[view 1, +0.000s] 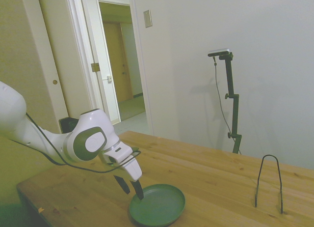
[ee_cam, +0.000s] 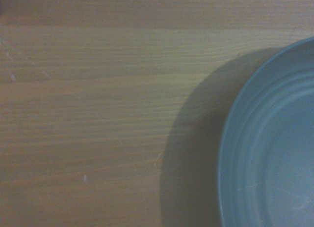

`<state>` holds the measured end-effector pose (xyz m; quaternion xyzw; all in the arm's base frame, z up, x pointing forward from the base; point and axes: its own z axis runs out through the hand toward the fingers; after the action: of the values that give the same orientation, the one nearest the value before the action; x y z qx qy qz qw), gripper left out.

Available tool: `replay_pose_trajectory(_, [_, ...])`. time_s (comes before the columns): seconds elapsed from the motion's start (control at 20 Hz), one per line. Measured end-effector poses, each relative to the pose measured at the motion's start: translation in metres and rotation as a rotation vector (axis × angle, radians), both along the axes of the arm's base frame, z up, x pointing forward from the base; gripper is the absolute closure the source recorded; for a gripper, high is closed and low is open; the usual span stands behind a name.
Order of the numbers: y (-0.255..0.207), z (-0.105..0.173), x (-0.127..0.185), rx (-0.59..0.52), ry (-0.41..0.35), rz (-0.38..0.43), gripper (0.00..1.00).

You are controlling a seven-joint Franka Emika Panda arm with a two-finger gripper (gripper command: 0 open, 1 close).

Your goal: Load the plate

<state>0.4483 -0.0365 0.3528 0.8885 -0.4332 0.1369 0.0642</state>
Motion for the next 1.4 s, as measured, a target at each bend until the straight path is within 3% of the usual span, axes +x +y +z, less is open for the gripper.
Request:
replay_pose_trajectory(0.05, [0.0004, -0.0034, -0.0004, -0.001, 0.003, 0.002, 1.00])
replay_pose_trajectory(1.4, [0.0077, -0.0098, 0.0082, 0.026, 0.001, -0.047, 1.00])
